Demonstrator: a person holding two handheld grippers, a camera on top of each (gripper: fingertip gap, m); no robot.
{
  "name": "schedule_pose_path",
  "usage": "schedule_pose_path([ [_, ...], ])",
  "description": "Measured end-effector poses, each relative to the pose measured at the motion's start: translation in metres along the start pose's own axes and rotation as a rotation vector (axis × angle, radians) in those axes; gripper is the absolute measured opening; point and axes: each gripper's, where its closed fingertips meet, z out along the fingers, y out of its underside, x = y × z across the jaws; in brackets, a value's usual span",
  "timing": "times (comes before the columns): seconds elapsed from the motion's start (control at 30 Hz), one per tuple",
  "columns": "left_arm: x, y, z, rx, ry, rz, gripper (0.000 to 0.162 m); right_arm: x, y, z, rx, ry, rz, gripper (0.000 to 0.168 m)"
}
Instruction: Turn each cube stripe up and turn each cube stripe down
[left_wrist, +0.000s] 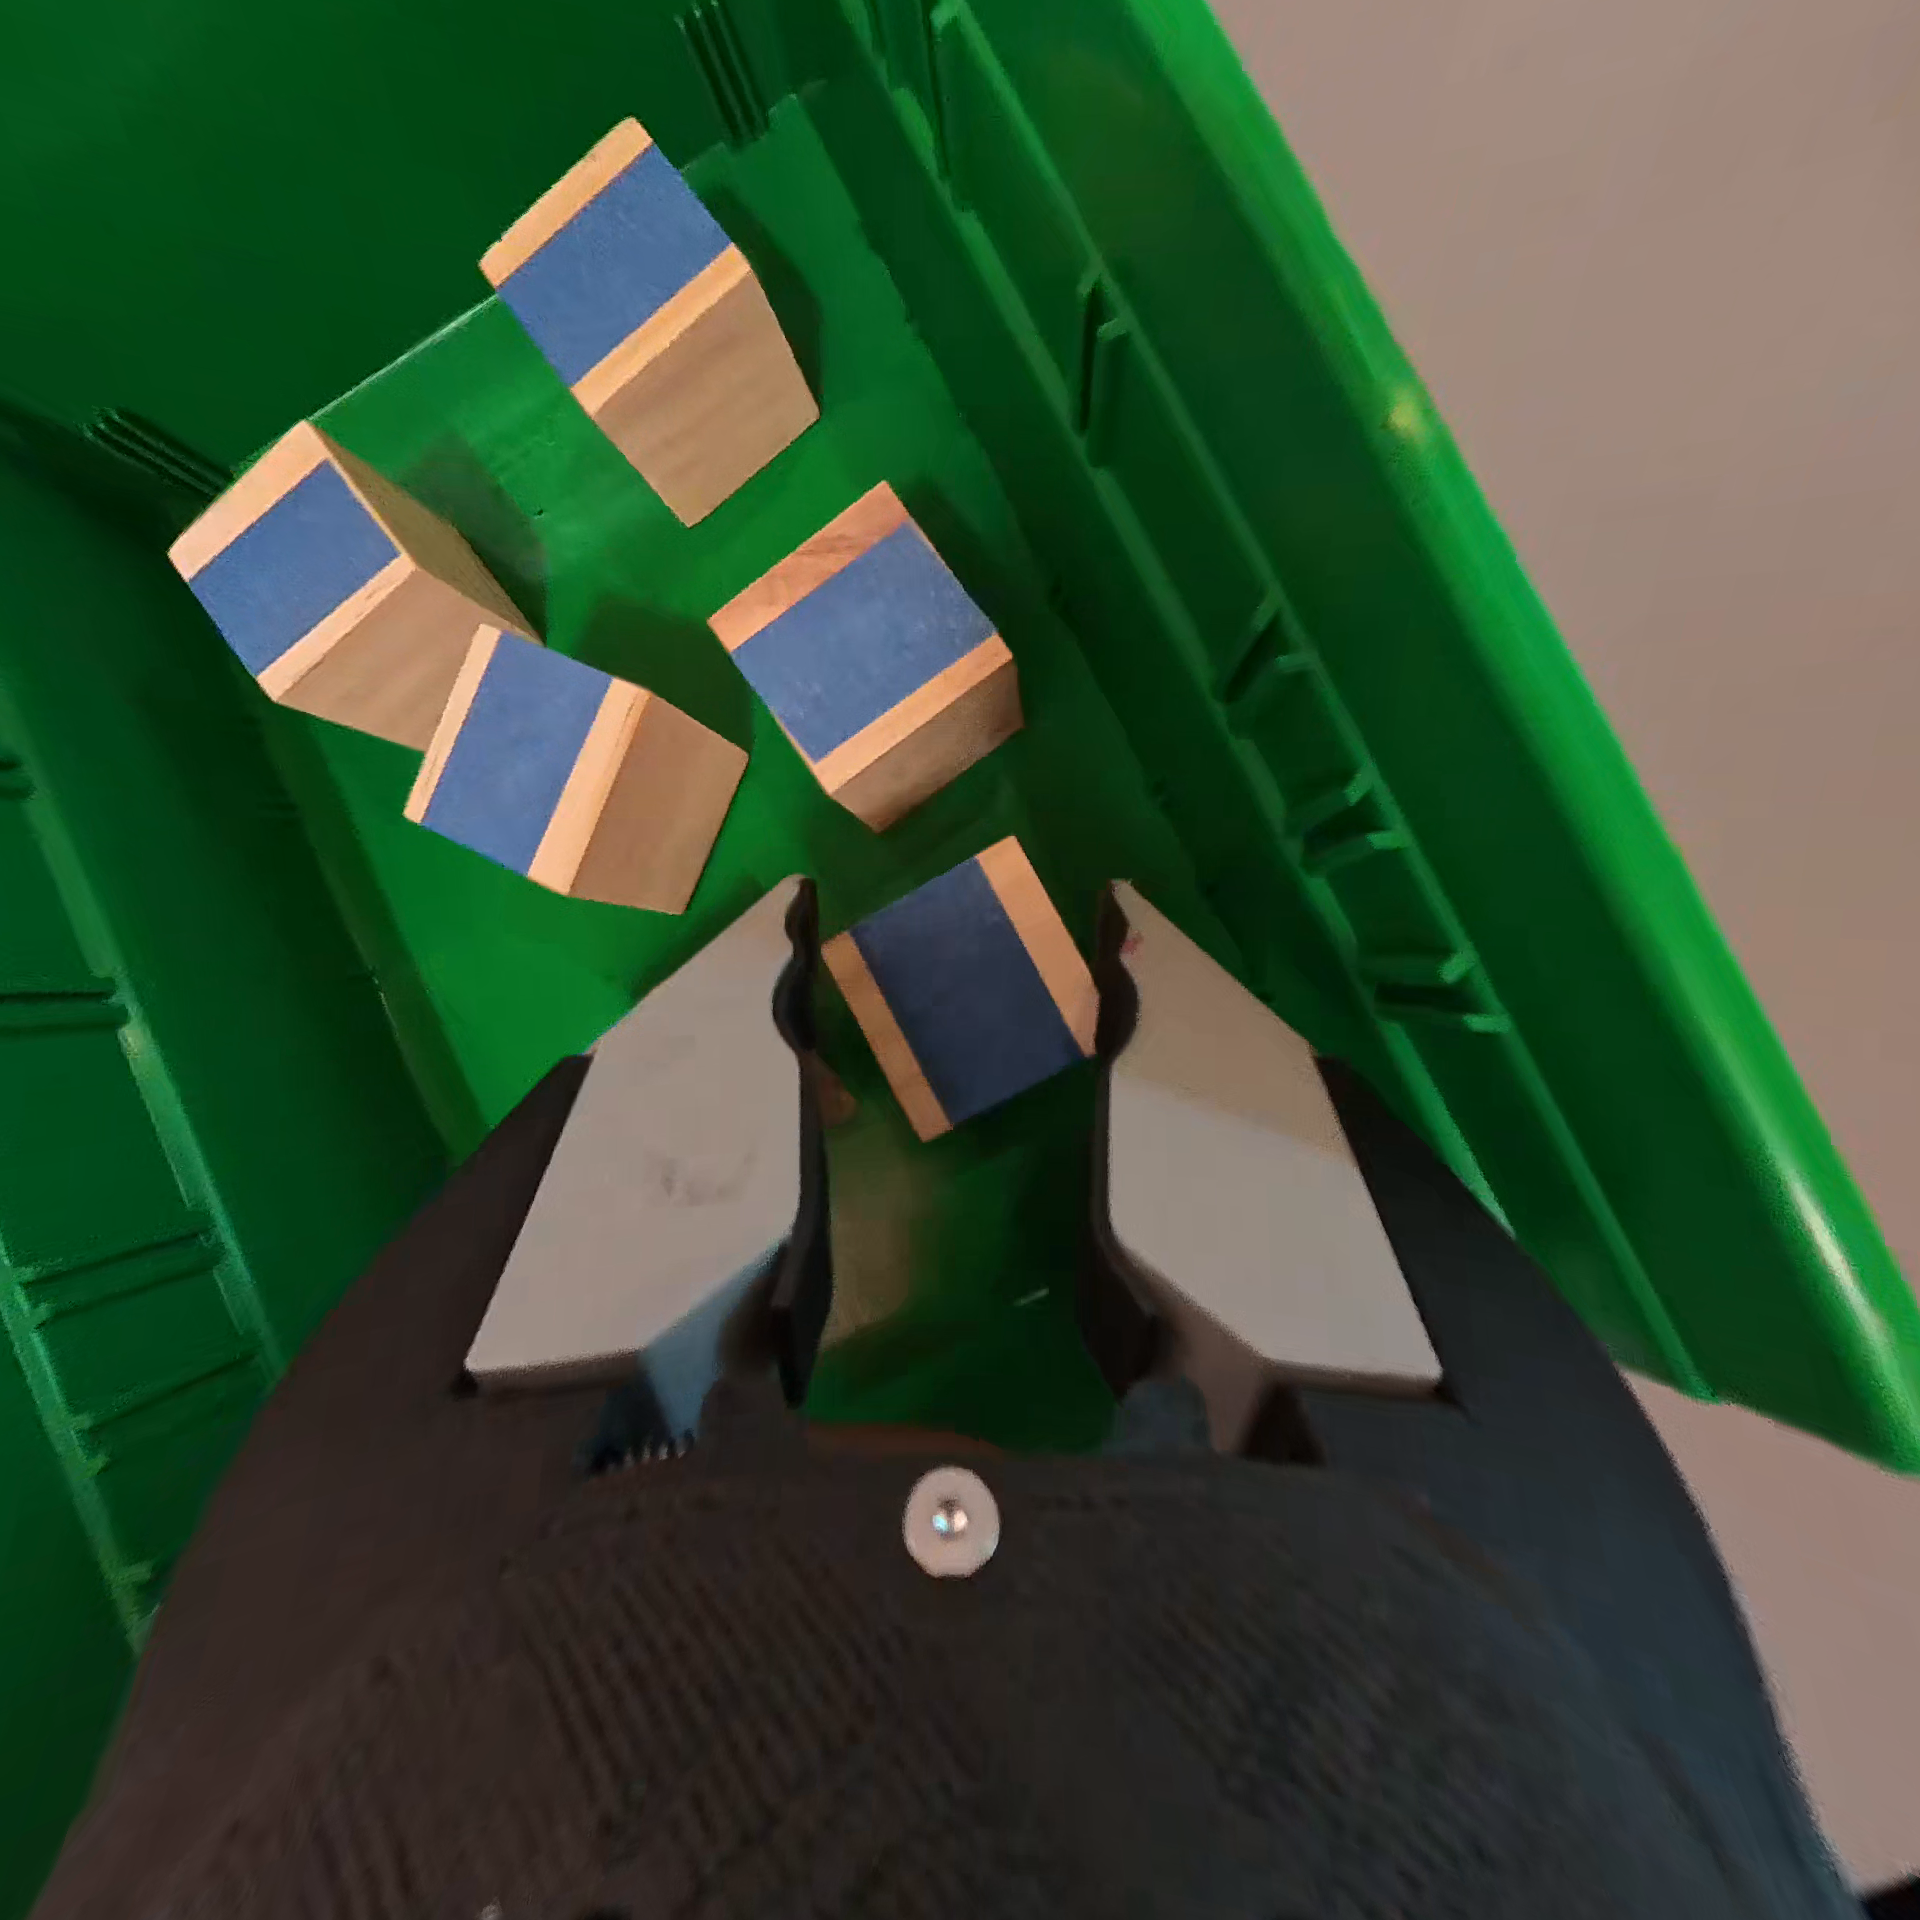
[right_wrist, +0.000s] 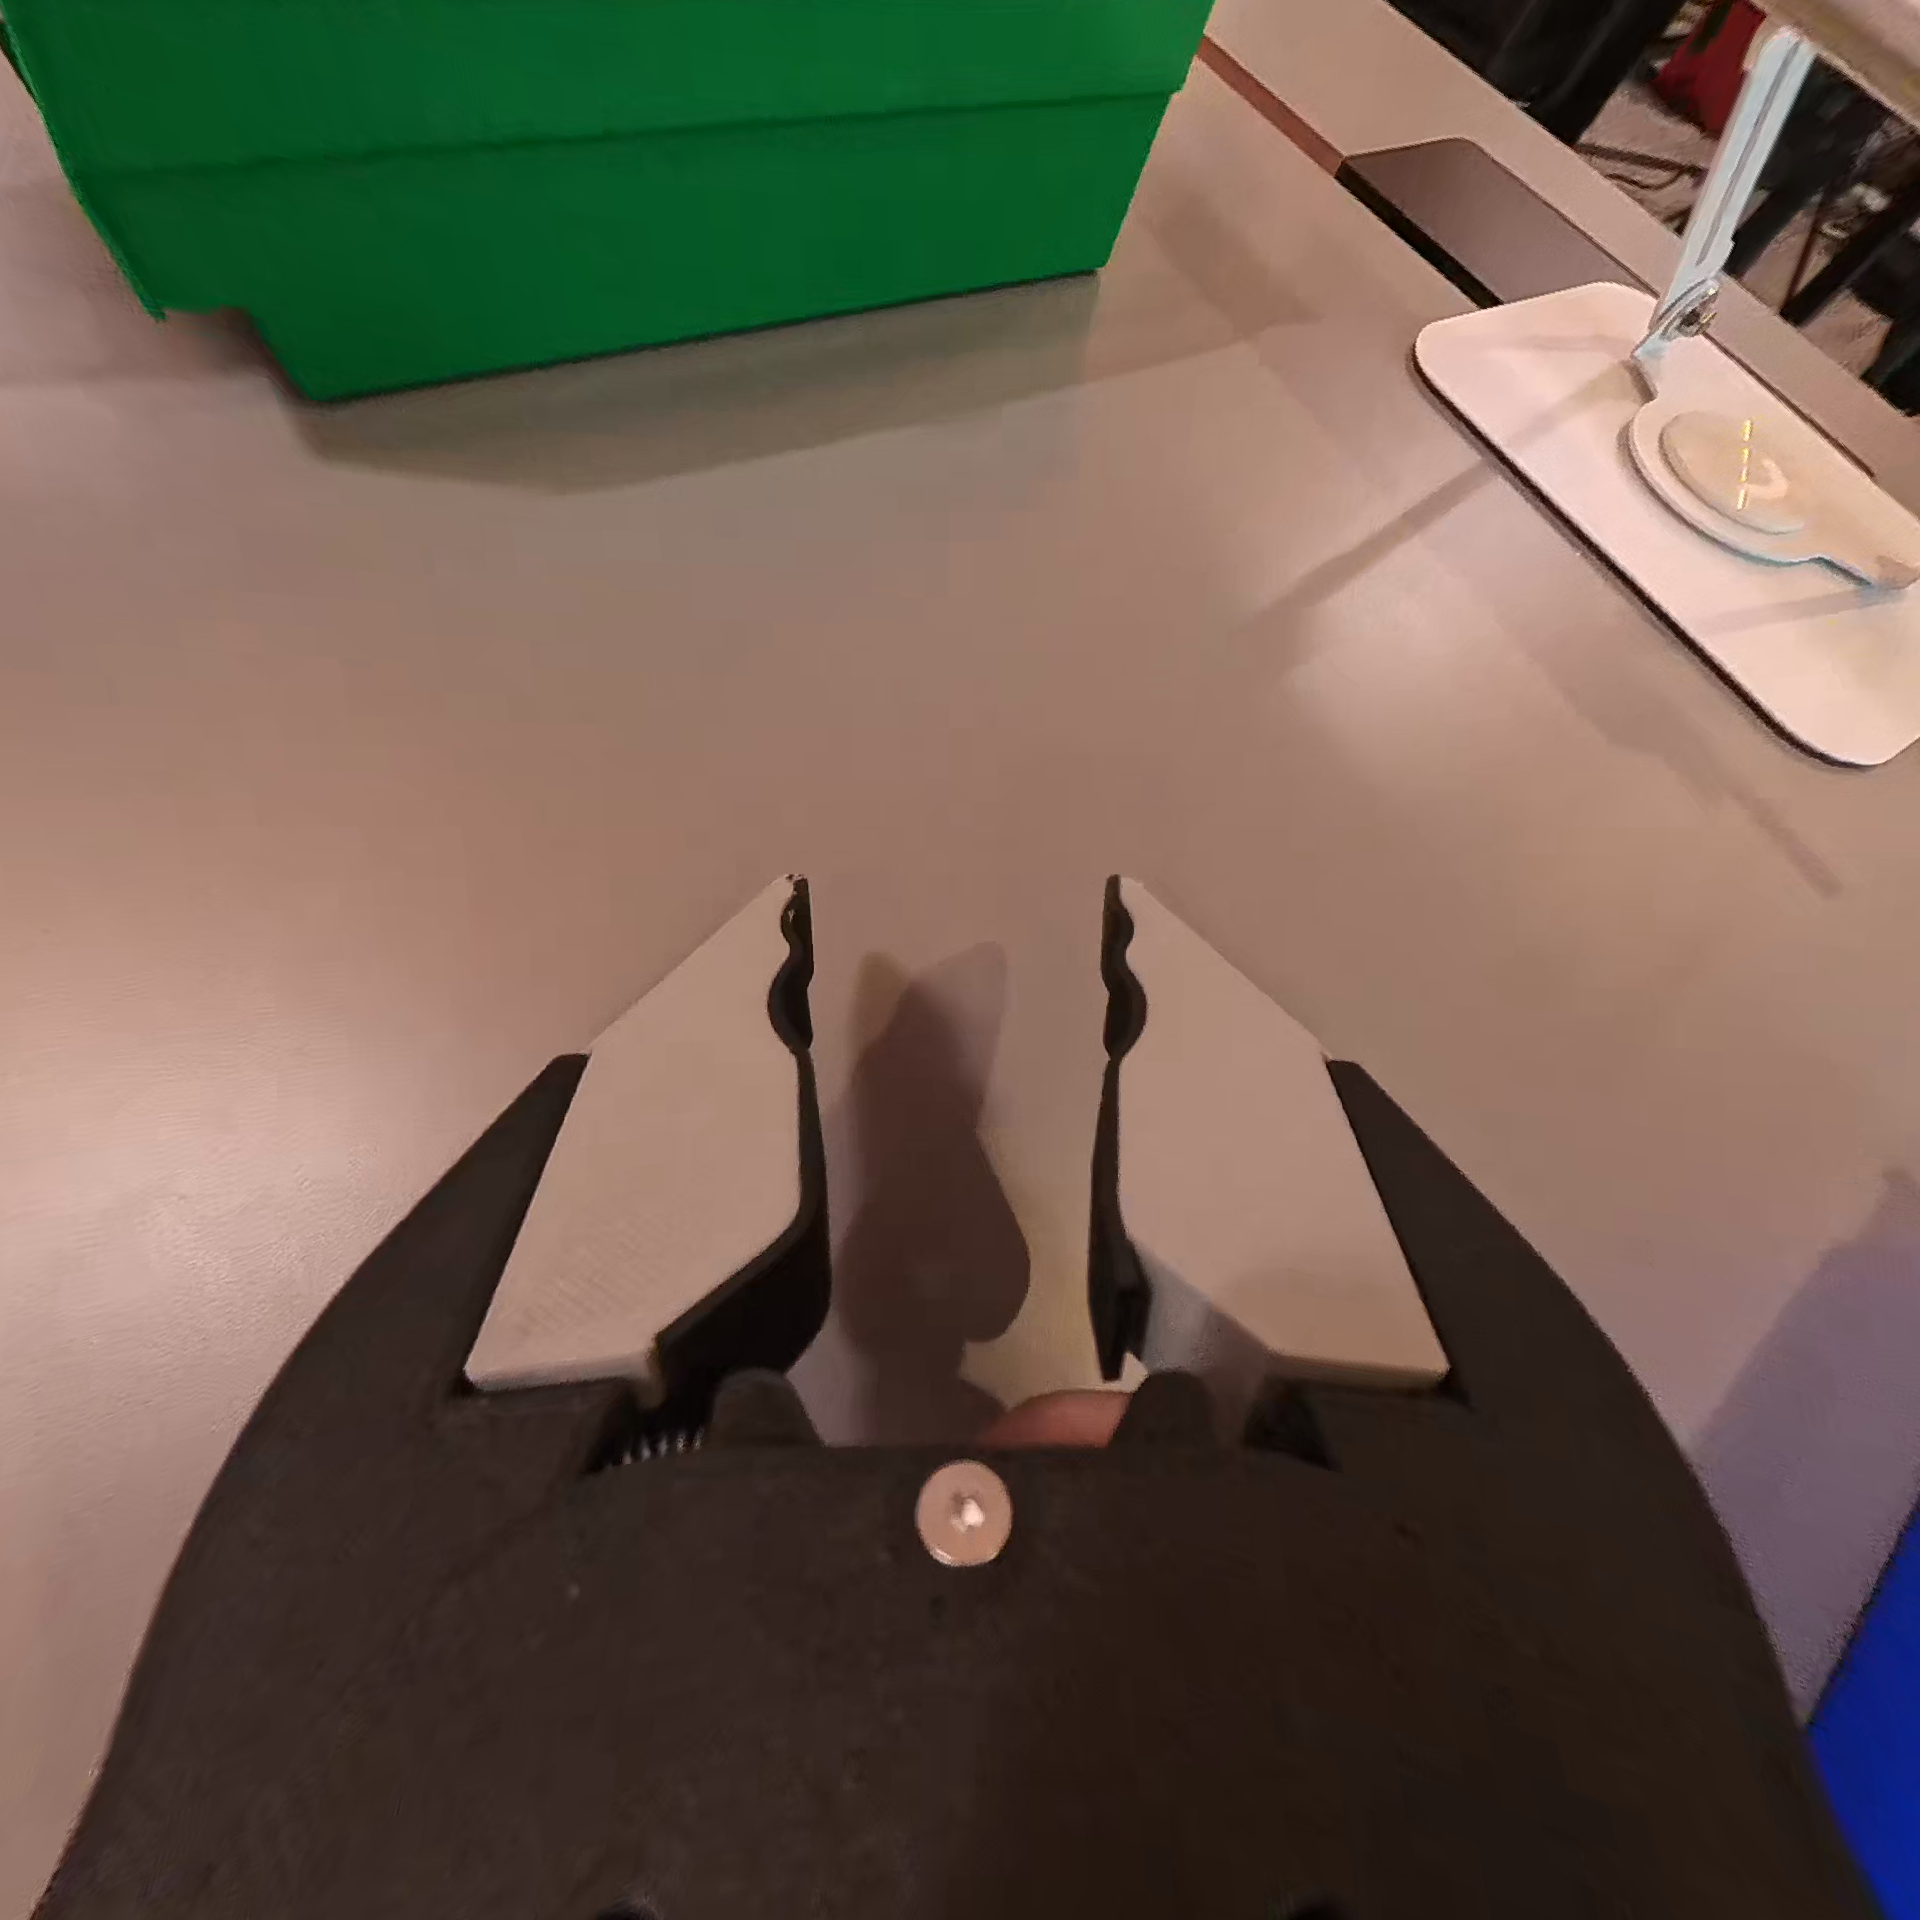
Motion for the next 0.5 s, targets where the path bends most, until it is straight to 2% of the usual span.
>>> schedule_pose_path([
  [0.03,-0.001,0.000,0.003,-0.006,-0.026,0.024,0.051,-0.001,0.000,-0.002,0.003,-0.013,0.011,0.052],
  [0.1,-0.003,0.000,0.003,0.003,-0.070,0.071,0.050,-0.002,0.001,-0.006,0.011,-0.032,0.020,0.044],
  [0.23,-0.015,-0.002,-0.010,0.074,-0.188,0.144,0.049,-0.008,0.001,-0.011,0.029,-0.101,0.072,0.041],
  [0.37,-0.020,-0.042,-0.063,0.348,-0.314,0.232,0.046,-0.027,-0.015,-0.020,0.107,-0.290,0.159,0.036],
  [0.4,-0.018,-0.055,-0.084,0.443,-0.348,0.250,0.000,-0.033,-0.021,-0.024,0.138,-0.338,0.176,0.036],
  [0.47,-0.001,-0.083,-0.130,0.677,-0.378,0.313,0.000,-0.045,-0.032,-0.033,0.193,-0.450,0.211,0.044],
  [0.5,0.007,-0.090,-0.144,0.740,-0.367,0.313,0.000,-0.052,-0.037,-0.037,0.217,-0.510,0.237,0.048],
])
